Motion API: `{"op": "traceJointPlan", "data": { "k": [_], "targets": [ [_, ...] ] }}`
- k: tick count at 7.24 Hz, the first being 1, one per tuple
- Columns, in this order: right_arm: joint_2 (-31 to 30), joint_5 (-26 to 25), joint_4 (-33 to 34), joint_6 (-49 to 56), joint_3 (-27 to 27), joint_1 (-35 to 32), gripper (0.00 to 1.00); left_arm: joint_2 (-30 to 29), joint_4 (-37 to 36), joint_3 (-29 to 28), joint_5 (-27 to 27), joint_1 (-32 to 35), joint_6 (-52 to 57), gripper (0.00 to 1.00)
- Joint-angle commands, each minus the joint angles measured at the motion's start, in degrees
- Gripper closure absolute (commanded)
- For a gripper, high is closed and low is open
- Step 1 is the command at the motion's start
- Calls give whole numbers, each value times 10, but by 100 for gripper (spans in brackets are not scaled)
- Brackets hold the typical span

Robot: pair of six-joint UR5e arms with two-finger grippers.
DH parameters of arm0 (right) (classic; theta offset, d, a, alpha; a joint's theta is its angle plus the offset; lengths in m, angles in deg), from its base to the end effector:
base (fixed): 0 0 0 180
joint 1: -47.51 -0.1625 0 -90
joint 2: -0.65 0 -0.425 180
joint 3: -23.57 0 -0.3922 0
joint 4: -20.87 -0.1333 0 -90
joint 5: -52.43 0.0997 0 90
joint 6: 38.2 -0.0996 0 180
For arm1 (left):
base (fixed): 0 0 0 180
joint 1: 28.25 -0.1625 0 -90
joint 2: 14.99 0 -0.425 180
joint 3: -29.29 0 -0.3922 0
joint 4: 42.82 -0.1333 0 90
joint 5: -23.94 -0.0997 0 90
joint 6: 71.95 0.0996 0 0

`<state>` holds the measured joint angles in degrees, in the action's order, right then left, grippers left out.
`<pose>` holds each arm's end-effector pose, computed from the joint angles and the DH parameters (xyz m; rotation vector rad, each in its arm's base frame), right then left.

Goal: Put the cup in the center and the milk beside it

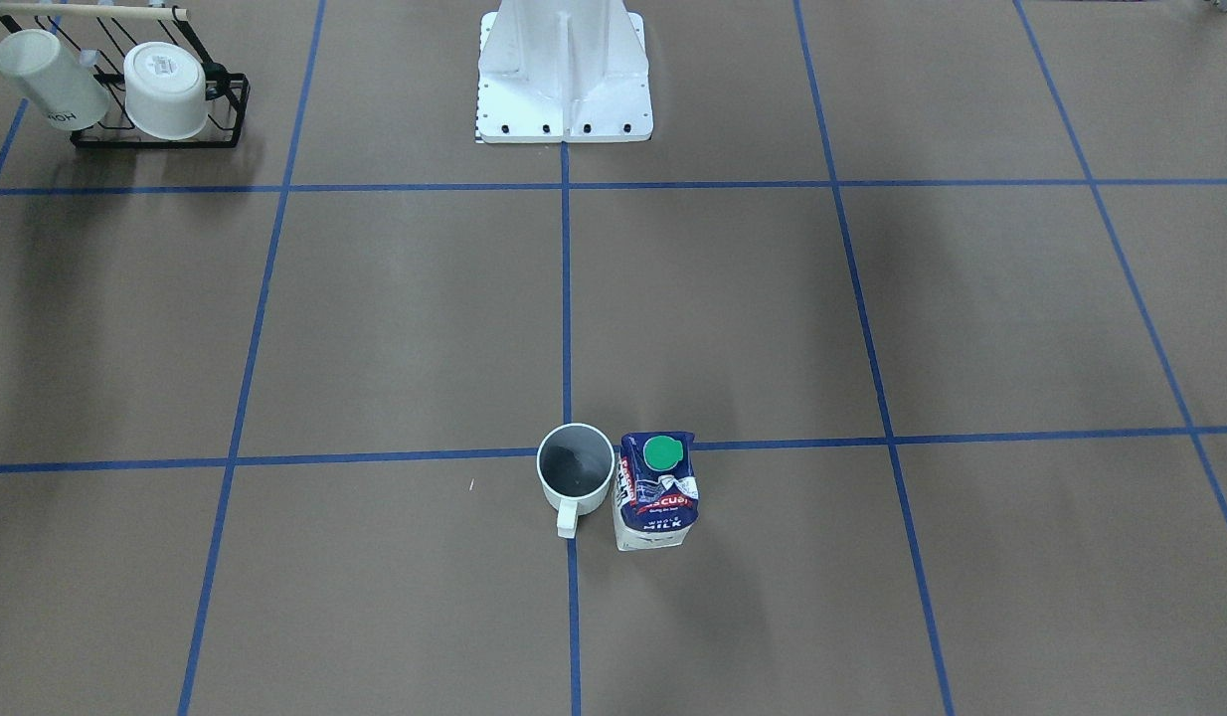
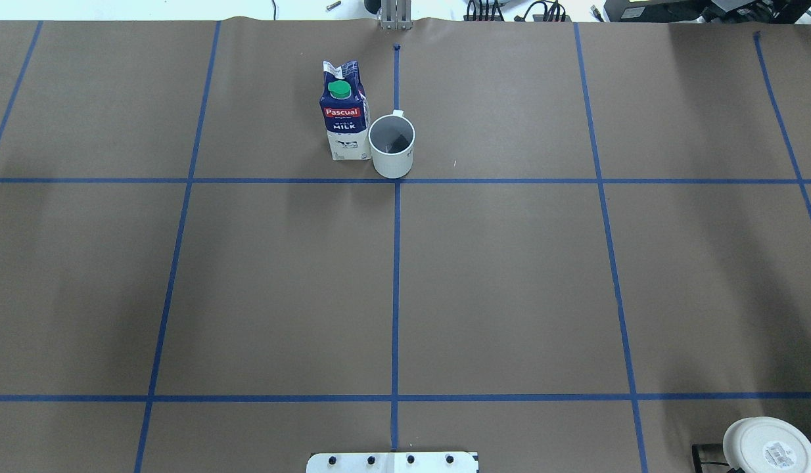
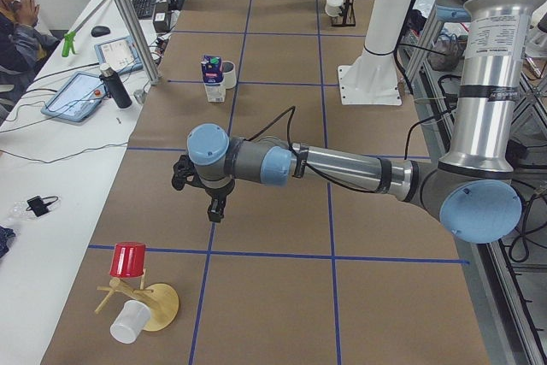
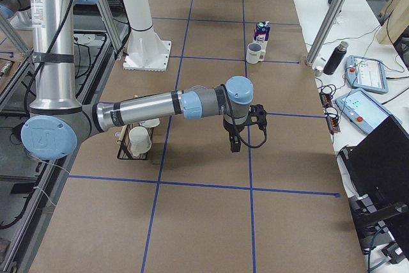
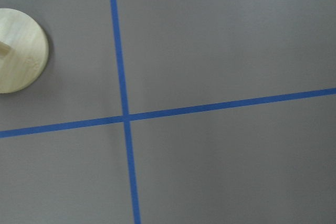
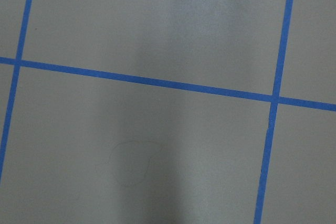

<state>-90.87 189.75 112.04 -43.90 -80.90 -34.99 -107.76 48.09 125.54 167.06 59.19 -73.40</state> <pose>-0.0034 -0.4861 0.5452 0.0979 -0.8399 -0.1144 -0.0305 -0.5183 0.5672 0.1283 0.9299 0.0983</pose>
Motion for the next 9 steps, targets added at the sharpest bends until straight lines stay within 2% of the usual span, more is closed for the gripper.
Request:
{"op": "traceJointPlan", "data": {
  "k": [1, 4, 6, 9],
  "targets": [
    [-1, 1, 0, -2, -14, 1, 0, 46, 19, 20, 1, -1, 5, 2],
    [-8, 31, 1, 4, -29, 1, 0, 73, 41, 39, 0, -1, 4, 2],
    [-15, 23, 2, 4, -49, 0, 0, 73, 42, 48, 1, 0, 3, 2],
    [-20, 23, 4, 4, -50, 1, 0, 90, 44, 65, 1, 1, 4, 2]
  ]
}}
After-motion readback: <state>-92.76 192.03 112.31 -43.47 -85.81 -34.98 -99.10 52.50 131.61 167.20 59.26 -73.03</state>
